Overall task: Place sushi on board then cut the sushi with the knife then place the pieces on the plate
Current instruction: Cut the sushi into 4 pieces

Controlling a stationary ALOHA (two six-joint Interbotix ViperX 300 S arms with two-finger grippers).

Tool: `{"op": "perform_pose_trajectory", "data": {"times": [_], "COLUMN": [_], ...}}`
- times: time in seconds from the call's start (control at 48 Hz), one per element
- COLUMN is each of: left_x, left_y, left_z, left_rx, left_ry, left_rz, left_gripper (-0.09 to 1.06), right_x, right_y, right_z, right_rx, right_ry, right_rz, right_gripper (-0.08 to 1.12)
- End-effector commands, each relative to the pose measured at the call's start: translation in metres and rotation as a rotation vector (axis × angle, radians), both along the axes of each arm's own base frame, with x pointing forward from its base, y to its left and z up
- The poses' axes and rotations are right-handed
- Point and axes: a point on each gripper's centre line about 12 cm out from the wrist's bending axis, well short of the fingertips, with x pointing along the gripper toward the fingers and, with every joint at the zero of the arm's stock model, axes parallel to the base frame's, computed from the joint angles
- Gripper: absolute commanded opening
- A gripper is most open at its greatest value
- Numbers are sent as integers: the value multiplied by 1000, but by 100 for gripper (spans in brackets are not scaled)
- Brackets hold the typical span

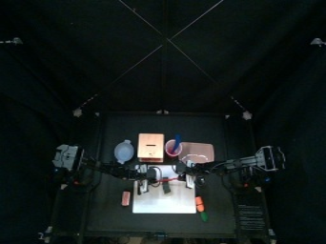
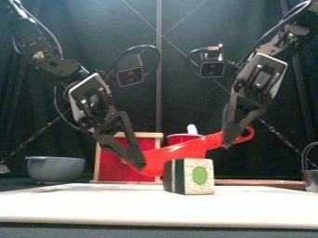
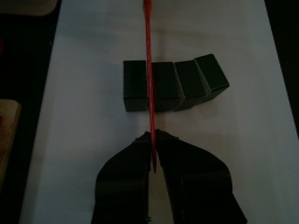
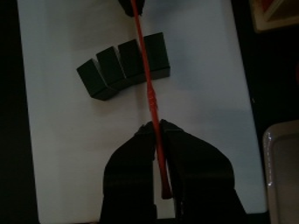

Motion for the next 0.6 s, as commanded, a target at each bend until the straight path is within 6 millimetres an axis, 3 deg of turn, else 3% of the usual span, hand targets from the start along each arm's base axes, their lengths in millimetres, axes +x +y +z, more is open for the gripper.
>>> {"op": "perform_pose_trajectory", "data": {"times": [0.021, 0.604], "left_x": [12, 13], "left_y": [7, 16], "left_z": [15, 2], "left_rx": [13, 34], "left_ry": [-57, -23], "left_rz": [4, 7], "left_gripper": [51, 51], "right_x": [-2, 3], "right_y": [-5, -2], "right_z": [2, -22], "right_rx": [18, 36], "right_ry": [-9, 61], "right_rz": [-34, -43], "right_gripper": [35, 35]}}
